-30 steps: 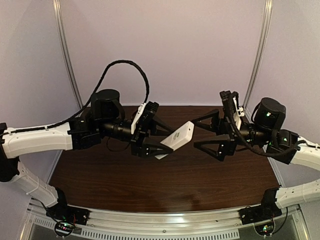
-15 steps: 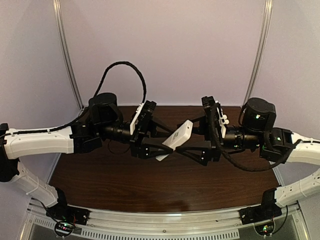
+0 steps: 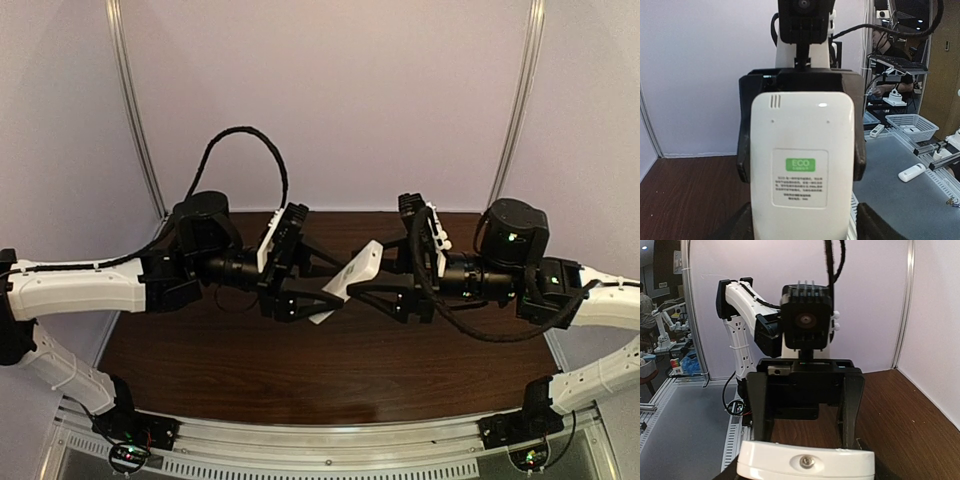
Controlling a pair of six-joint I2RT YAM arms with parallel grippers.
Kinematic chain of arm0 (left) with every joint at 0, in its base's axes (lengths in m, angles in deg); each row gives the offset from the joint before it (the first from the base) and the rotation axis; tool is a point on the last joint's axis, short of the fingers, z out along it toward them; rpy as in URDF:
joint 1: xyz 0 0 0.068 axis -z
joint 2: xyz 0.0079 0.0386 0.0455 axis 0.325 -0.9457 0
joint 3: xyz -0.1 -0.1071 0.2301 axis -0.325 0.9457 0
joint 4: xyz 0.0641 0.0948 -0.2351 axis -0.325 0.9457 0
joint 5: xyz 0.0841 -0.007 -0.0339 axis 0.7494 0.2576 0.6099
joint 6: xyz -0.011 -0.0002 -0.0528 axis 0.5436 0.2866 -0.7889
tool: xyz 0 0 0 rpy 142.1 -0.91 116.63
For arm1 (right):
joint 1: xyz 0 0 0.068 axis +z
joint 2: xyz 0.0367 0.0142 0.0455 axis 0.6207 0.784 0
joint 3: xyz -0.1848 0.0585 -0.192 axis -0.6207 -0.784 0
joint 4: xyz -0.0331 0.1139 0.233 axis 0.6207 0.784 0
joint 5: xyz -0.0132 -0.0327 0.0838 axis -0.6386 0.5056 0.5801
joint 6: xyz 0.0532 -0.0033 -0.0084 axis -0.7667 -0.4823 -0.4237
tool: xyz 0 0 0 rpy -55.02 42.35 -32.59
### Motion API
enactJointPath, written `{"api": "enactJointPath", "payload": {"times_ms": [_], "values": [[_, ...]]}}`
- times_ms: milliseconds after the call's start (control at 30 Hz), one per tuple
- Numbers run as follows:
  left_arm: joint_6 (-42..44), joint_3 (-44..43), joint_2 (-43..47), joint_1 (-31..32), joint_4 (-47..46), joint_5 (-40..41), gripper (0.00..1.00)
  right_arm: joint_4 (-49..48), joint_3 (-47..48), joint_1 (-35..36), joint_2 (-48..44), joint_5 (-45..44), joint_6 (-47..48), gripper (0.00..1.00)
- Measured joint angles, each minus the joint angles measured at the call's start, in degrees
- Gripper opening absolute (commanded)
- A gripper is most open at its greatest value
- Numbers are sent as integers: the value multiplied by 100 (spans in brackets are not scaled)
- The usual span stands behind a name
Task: Load the batteries into the remote control
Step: Pass from the left arm to the right, then place the remote control at the center of the board.
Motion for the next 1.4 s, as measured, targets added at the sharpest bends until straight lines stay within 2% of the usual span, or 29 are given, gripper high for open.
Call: {"api": "enactJointPath", "payload": {"times_ms": [33, 67, 233, 400, 600, 867, 1200, 1400], "values": [[20, 28, 28, 9, 7, 50, 96, 0, 0, 7, 0, -70, -42, 31], [44, 83, 90, 11, 24, 149, 97, 35, 2, 4, -11, -122, -101, 31], [52, 413, 595, -197, 103, 713, 97, 544, 120, -48, -15, -535, -343, 30], [-83, 826, 1235, -669, 232, 1421, 97, 1351, 544, -297, 291, -848, -662, 28], [-337, 1097, 1532, -1025, 553, 2312, 97, 2675, 1309, -673, 1252, -1010, -944, 25], [-649, 1325, 1316, -1316, 879, 3209, 97, 4048, 2065, -1152, 2938, -763, -1165, 23], [-988, 1659, 1250, -1633, 1113, 3864, 98, 5119, 2900, -1338, 4618, -579, -1036, 24], [-1207, 1947, 1250, -1731, 1082, 4019, 97, 5608, 3576, -1370, 5283, -527, -920, 28]]}}
